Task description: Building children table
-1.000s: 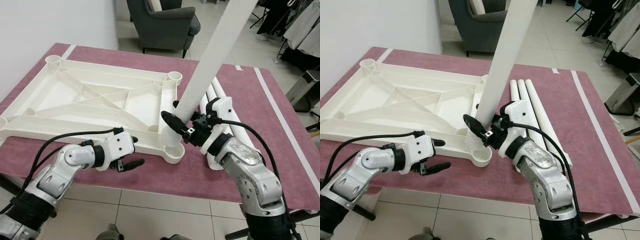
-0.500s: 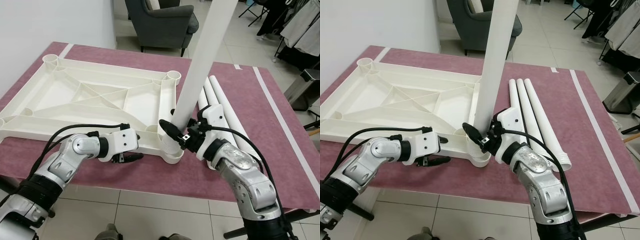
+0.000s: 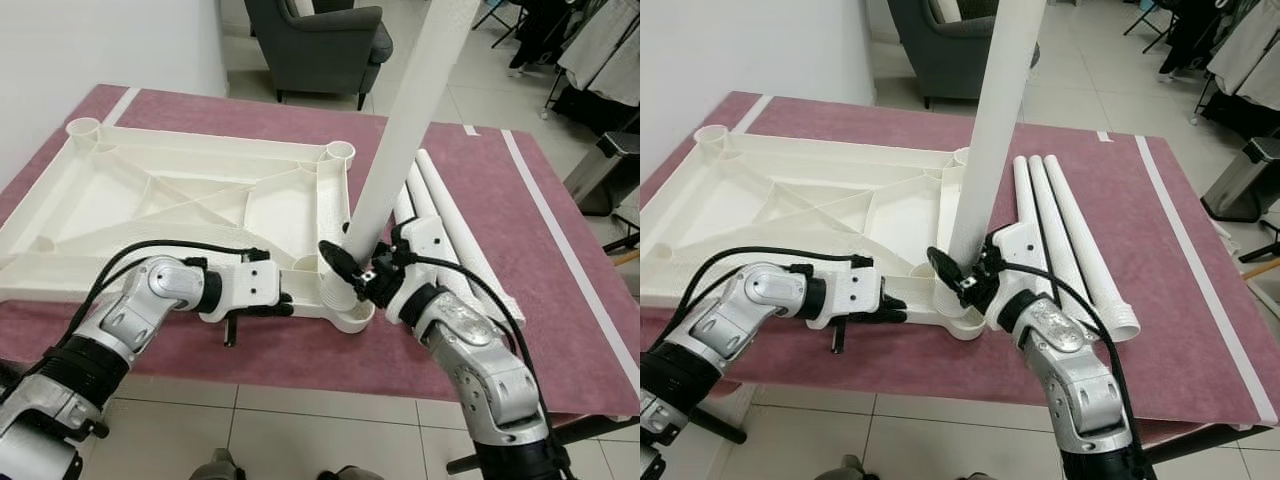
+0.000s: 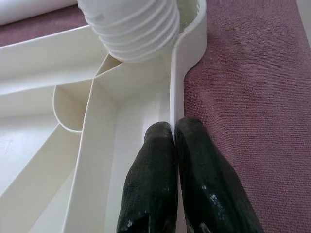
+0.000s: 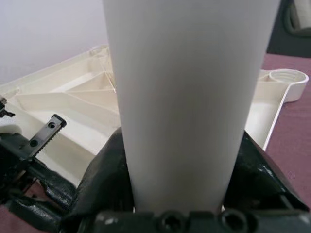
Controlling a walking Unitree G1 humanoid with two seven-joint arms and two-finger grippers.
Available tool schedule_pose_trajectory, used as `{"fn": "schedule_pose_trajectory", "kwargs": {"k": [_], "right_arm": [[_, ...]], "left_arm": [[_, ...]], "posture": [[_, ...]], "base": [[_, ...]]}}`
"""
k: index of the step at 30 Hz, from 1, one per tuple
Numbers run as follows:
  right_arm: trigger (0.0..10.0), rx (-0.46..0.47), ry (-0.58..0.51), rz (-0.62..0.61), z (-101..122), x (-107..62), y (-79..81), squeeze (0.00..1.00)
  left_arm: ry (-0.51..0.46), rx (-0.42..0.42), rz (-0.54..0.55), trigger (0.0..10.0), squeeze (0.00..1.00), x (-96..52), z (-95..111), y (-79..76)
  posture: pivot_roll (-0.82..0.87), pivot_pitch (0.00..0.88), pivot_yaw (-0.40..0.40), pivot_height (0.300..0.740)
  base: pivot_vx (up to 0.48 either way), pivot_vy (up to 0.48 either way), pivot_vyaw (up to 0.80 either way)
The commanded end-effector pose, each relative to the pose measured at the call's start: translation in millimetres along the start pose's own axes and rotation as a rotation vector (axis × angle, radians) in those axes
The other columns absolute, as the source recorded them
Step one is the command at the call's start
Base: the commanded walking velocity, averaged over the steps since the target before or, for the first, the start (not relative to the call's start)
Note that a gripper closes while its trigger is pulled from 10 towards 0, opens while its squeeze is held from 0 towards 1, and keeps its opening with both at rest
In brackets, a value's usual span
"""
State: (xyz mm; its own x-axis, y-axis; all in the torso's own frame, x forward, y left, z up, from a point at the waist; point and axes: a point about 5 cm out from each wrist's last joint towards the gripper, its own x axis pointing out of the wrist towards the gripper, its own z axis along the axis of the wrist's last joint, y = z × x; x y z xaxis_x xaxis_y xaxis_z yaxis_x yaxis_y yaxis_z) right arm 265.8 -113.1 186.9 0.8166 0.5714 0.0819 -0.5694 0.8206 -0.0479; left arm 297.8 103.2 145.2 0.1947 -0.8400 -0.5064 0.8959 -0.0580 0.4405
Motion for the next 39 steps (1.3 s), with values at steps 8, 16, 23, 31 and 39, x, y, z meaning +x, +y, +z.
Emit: {"fn": "schedule_pose_trajectory", "kwargs": {"k": [8, 16, 23, 31, 39], "right_arm": [[10.0, -0.029, -0.004, 0.006, -8.7, -3.8, 3.1, 0.0], [10.0, -0.058, -0.046, -0.021, -3.1, -1.0, 0.2, 0.0], [10.0, -0.054, -0.068, -0.037, -2.0, 0.2, -1.3, 0.0], [10.0, -0.079, -0.105, -0.062, 0.3, 11.7, -4.6, 0.0], [10.0, -0.093, -0.124, -0.079, 1.3, 24.5, -9.0, 0.0]], "left_arm": [[-0.032, -0.073, 0.006, 0.0, 0.0, 11.1, -5.3, -1.7], [-0.026, -0.077, 0.161, 0.0, 0.0, 0.8, 0.8, 41.8], [0.024, -0.092, 0.24, 9.2, 0.0, -15.0, -5.4, 59.4], [0.0, -0.115, 0.154, 10.0, 0.0, -12.5, -12.1, 39.0], [-0.023, -0.133, 0.123, 10.0, 0.0, -7.5, -14.2, 29.1]], "posture": [[0.03, 0.088, -0.011, 0.74], [0.02, 0.083, 0.004, 0.74], [0.02, 0.083, 0.007, 0.74], [0.03, 0.099, 0.015, 0.74], [0.04, 0.105, 0.015, 0.74]], "base": [[0.0, 0.0, 0.0], [0.0, 0.0, 0.0], [0.0, 0.0, 0.0], [0.0, 0.0, 0.0], [0.0, 0.0, 0.0]]}}
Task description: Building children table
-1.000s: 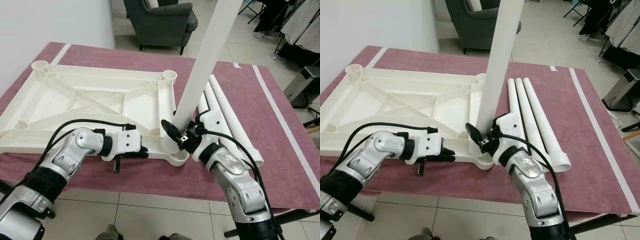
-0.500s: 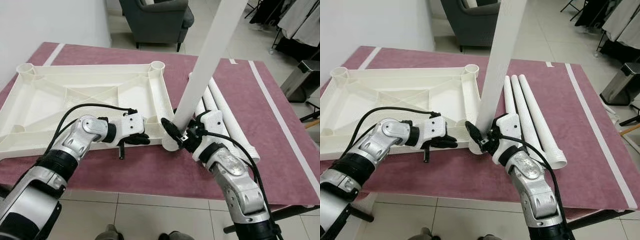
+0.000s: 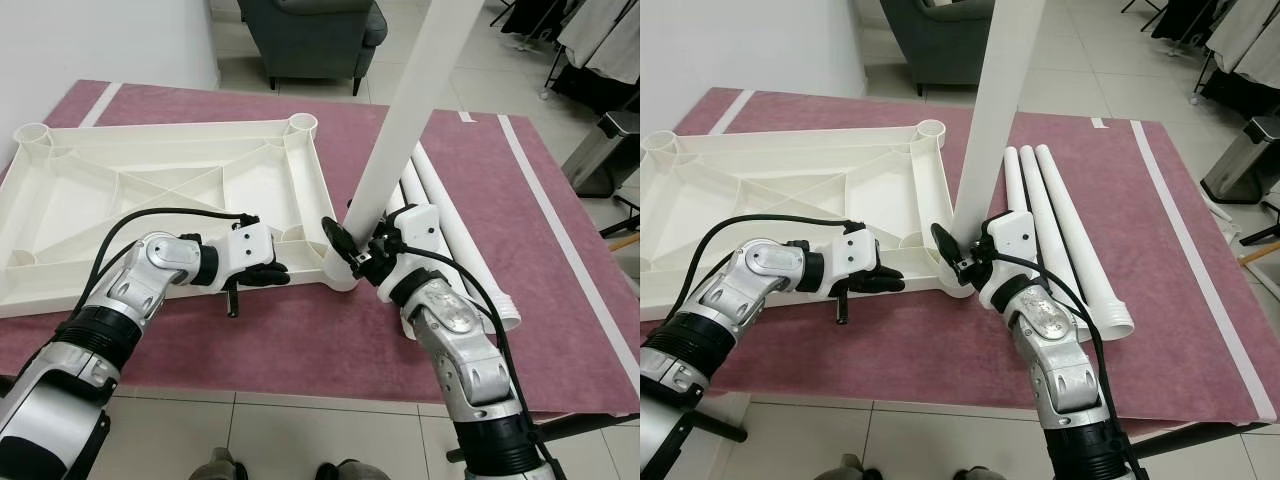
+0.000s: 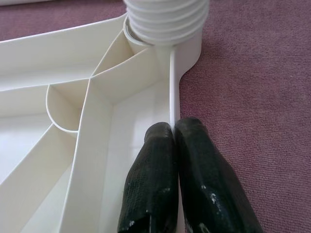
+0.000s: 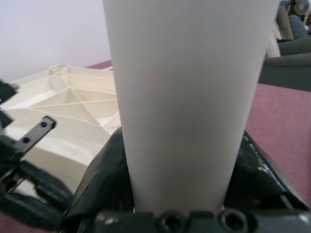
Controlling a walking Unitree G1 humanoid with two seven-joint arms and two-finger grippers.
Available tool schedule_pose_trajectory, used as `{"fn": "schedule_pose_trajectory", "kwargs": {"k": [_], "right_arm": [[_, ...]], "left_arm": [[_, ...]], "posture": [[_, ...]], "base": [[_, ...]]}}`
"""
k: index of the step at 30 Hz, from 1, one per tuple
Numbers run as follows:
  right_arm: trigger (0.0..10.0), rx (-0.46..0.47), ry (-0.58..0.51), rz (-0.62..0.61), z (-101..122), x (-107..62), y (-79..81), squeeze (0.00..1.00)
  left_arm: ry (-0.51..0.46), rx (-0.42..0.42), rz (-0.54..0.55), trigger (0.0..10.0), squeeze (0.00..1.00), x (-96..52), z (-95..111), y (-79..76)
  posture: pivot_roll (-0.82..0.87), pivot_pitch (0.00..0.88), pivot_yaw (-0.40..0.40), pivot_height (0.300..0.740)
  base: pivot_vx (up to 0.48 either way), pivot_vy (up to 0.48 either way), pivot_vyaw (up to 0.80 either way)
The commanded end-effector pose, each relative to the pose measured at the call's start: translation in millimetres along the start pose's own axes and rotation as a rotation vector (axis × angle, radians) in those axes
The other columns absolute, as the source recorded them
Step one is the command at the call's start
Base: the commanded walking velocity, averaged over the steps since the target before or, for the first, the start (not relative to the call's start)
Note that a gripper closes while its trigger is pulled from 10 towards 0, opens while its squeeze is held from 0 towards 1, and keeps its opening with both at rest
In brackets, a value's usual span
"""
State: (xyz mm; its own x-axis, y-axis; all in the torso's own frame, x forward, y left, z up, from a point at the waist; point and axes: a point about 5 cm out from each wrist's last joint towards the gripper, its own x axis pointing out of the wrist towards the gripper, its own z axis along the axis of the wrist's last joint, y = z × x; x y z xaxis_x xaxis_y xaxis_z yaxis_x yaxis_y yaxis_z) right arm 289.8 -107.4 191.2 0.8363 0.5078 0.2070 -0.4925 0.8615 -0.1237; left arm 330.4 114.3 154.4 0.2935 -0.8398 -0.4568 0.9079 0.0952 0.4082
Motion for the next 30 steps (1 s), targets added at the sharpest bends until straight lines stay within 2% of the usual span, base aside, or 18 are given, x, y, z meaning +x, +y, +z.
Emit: {"fn": "schedule_pose_trajectory", "kwargs": {"k": [1, 7, 14, 18, 25, 30], "right_arm": [[10.0, -0.001, -0.003, -0.009, -2.0, 3.4, -0.4, 0.0], [10.0, 0.014, 0.018, -0.006, -7.2, 6.1, 1.1, 0.0], [10.0, 0.021, 0.048, -0.027, -13.9, 1.4, -2.1, 0.0], [10.0, 0.03, 0.068, -0.028, -17.6, -1.9, -2.7, 0.0], [10.0, 0.01, 0.118, -0.021, -19.2, -17.8, -7.0, 0.0], [10.0, 0.014, 0.143, -0.011, -20.9, -19.6, -6.5, 0.0]], "left_arm": [[-0.024, -0.026, 0.005, 10.0, 0.0, 0.1, -2.5, -5.1], [-0.031, -0.034, -0.001, 10.0, 0.0, 1.9, -3.1, -10.0], [-0.031, -0.043, 0.002, 10.0, 0.0, 1.9, -4.4, -11.9], [-0.026, -0.046, 0.007, 10.0, 0.0, 1.4, -5.3, -11.8], [-0.018, -0.052, 0.021, 10.0, 0.0, 0.0, -7.5, -11.2], [-0.017, -0.054, 0.022, 10.0, 0.0, -0.1, -7.6, -11.4]], "posture": [[0.04, 0.106, 0.015, 0.74], [0.04, 0.11, 0.011, 0.74], [0.04, 0.114, 0.015, 0.74], [0.04, 0.116, 0.015, 0.74], [0.03, 0.122, 0.01, 0.74], [0.03, 0.123, 0.009, 0.74]], "base": [[0.0, 0.0, 0.0], [0.0, 0.0, 0.0], [0.0, 0.0, 0.0], [0.0, 0.0, 0.0], [0.0, 0.0, 0.0], [0.0, 0.0, 0.0]]}}
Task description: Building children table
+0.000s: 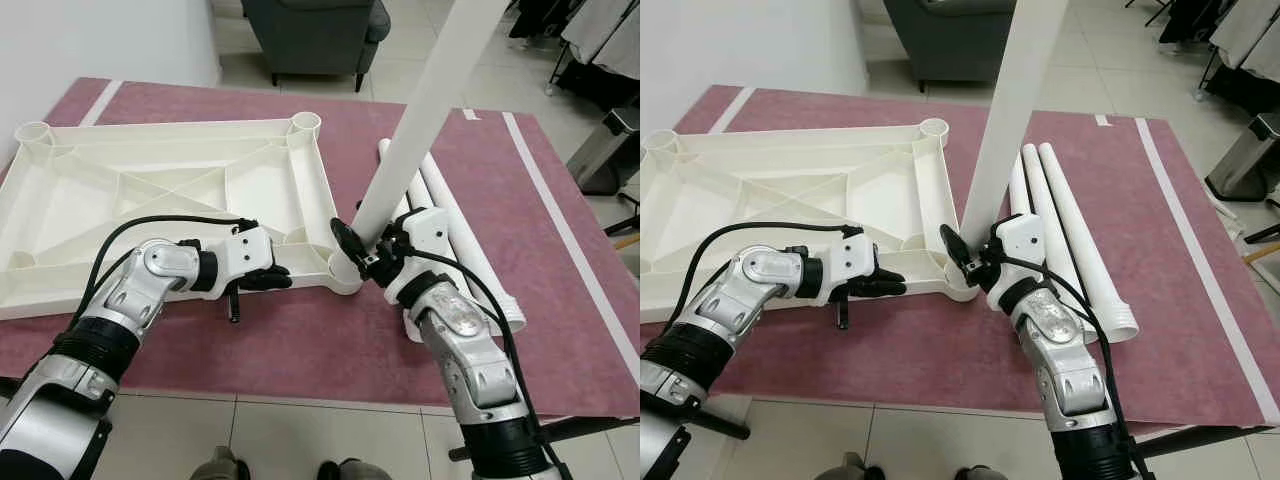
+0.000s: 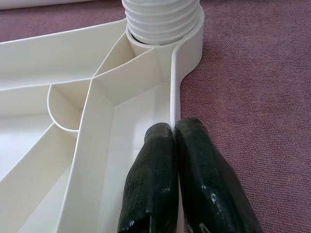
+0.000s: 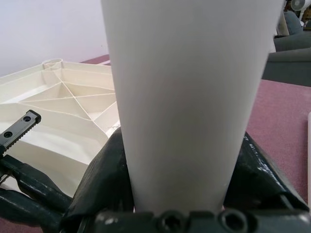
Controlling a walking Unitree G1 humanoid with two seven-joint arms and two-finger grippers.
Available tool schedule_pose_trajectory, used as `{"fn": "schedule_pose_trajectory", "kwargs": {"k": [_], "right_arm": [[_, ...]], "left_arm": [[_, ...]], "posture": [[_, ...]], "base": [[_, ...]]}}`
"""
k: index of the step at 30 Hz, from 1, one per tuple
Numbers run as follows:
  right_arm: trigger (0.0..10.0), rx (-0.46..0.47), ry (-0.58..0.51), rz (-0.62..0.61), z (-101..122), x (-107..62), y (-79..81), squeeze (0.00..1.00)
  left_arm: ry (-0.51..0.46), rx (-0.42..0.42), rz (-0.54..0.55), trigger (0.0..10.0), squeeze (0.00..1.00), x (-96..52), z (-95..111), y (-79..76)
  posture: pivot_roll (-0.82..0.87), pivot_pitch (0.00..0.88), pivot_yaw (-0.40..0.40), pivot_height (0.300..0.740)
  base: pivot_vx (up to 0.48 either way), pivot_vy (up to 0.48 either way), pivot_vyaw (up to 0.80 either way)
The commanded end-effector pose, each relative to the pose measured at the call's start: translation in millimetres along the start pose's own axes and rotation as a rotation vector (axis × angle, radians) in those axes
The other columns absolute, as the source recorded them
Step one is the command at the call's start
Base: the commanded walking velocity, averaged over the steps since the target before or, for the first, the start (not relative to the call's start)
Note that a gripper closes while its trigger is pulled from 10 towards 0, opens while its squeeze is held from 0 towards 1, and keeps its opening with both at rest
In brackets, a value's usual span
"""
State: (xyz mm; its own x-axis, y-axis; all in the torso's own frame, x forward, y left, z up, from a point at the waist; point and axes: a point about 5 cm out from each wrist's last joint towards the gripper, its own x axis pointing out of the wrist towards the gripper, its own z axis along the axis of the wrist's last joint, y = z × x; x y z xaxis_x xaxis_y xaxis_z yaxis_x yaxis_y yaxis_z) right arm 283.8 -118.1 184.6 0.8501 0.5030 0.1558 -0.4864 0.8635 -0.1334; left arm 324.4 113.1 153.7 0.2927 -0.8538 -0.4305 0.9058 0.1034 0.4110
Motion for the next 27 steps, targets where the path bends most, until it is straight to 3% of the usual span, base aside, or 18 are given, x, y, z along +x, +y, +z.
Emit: {"fn": "schedule_pose_trajectory", "kwargs": {"k": [1, 5, 10, 13, 18, 22, 27], "right_arm": [[10.0, 0.025, 0.09, -0.006, -16.4, -6.9, -0.9, 0.0], [10.0, 0.117, 0.111, 0.026, -21.0, 2.9, 2.9, 0.0], [10.0, 0.103, 0.123, 0.038, -21.2, 7.0, 2.6, 0.0], [10.0, 0.052, 0.173, 0.076, -21.3, 17.3, -2.0, 0.0], [10.0, -0.005, 0.218, 0.1, -24.7, 19.6, -2.9, 0.0], [10.0, -0.015, 0.217, 0.101, -25.2, 19.7, -2.2, 0.0], [10.0, 0.043, 0.199, 0.072, -28.3, 12.0, -0.9, 0.0]], "left_arm": [[0.012, -0.053, 0.014, 10.0, 0.0, 0.0, -9.5, -5.5], [0.009, -0.055, 0.011, 10.0, 0.0, 1.1, -9.0, -6.7], [0.009, -0.056, 0.01, 10.0, 0.0, 1.1, -9.0, -7.4], [0.01, -0.058, 0.008, 10.0, 0.0, 1.0, -9.4, -9.0], [0.01, -0.06, 0.009, 10.0, 0.0, 1.1, -9.9, -10.3], [0.01, -0.061, 0.009, 10.0, 0.0, 1.2, -9.9, -10.5], [0.007, -0.061, 0.011, 10.0, 0.0, 1.4, -9.4, -10.8]], "posture": [[0.03, 0.123, 0.009, 0.74], [0.04, 0.124, 0.013, 0.74], [0.04, 0.124, 0.014, 0.74], [0.04, 0.126, 0.013, 0.74], [0.05, 0.124, 0.009, 0.74], [0.05, 0.124, 0.009, 0.74], [0.05, 0.122, 0.007, 0.74]], "base": [[0.0, 0.0, 0.0], [0.0, 0.0, 0.0], [0.0, 0.0, 0.0], [0.0, 0.0, 0.0], [0.0, 0.0, 0.0], [0.0, 0.0, 0.0], [0.0, 0.0, 0.0]]}}
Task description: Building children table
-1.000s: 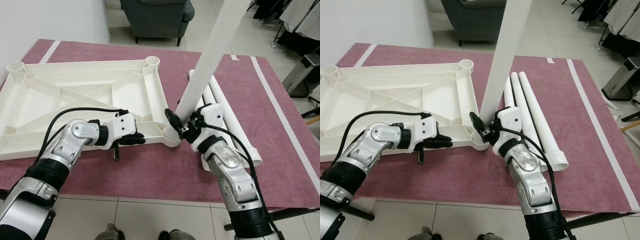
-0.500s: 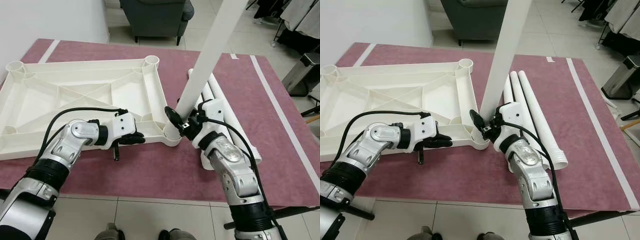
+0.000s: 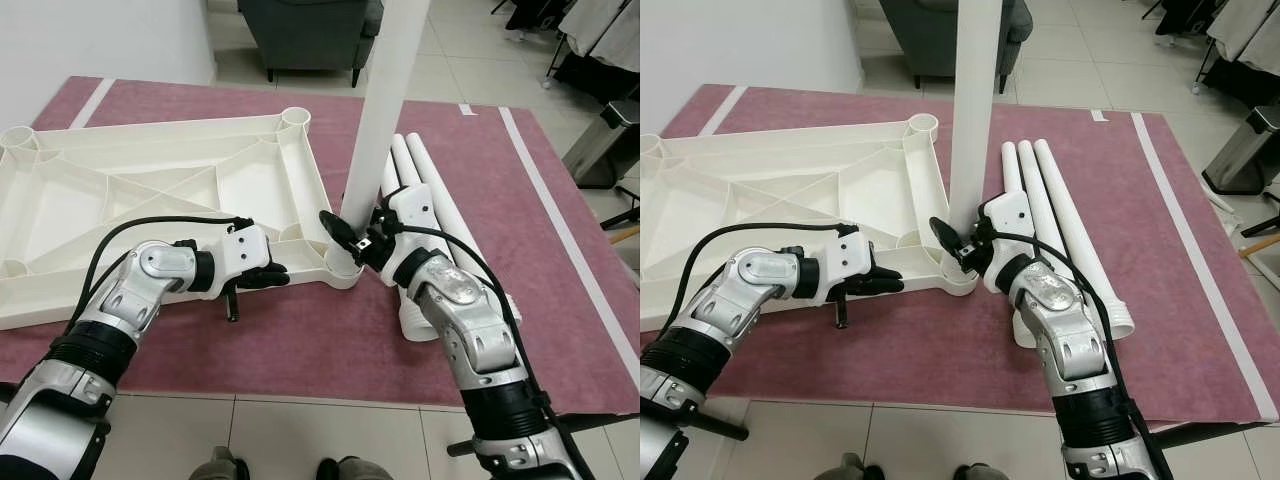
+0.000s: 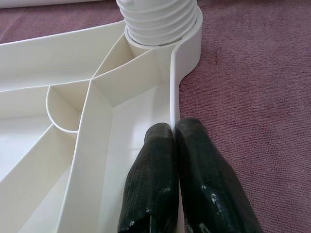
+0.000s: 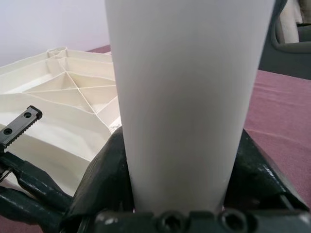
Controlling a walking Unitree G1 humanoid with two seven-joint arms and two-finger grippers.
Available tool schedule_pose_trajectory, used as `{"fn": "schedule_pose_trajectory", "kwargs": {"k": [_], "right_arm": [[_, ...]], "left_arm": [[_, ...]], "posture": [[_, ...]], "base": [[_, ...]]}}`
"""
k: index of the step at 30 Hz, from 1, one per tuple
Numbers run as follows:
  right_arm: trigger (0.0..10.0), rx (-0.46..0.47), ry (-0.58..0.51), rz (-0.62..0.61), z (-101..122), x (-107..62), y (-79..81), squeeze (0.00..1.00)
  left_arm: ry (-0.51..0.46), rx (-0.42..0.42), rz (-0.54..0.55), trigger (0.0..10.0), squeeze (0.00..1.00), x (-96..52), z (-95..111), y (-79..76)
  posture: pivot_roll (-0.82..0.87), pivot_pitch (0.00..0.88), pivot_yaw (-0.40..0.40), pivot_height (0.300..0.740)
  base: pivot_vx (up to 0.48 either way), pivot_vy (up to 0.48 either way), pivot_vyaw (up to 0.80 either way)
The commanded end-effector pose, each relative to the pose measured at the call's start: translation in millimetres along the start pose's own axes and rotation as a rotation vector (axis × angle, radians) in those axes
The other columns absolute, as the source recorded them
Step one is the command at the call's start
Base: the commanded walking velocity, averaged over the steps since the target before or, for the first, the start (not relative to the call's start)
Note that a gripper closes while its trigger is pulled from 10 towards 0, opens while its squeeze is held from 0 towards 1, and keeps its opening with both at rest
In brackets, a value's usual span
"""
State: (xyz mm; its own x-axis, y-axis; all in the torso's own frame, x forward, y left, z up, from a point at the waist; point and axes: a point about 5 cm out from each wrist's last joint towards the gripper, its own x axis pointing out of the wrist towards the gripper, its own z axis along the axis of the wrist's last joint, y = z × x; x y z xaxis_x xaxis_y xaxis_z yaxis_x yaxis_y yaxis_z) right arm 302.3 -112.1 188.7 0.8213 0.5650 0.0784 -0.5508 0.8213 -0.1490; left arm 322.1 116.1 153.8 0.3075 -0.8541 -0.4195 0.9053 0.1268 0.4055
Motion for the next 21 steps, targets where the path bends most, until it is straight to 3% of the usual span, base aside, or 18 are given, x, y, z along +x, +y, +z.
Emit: {"fn": "schedule_pose_trajectory", "kwargs": {"k": [1, 4, 8, 21], "right_arm": [[10.0, 0.055, 0.13, -0.004, -29.2, -5.0, 4.1, 0.0], [10.0, 0.128, 0.105, -0.078, -37.2, -16.0, 3.1, 0.0], [10.0, 0.151, 0.108, -0.106, -42.7, -20.5, 3.4, 0.0], [10.0, 0.091, 0.142, -0.186, -50.1, -19.8, 3.6, 0.0]], "left_arm": [[0.012, -0.045, -0.007, 10.0, 0.0, 4.5, -8.8, -9.1], [0.014, -0.047, -0.008, 10.0, 0.0, 4.0, -9.5, -9.6], [0.014, -0.048, -0.008, 10.0, 0.0, 4.1, -9.5, -9.7], [0.013, -0.048, -0.01, 10.0, 0.0, 4.6, -8.8, -9.6]], "posture": [[0.05, 0.122, 0.007, 0.74], [0.04, 0.123, 0.009, 0.74], [0.04, 0.124, 0.012, 0.74], [0.04, 0.129, 0.011, 0.74]], "base": [[0.0, 0.0, 0.0], [0.0, 0.0, 0.0], [0.0, 0.0, 0.0], [0.0, 0.0, 0.0]]}}
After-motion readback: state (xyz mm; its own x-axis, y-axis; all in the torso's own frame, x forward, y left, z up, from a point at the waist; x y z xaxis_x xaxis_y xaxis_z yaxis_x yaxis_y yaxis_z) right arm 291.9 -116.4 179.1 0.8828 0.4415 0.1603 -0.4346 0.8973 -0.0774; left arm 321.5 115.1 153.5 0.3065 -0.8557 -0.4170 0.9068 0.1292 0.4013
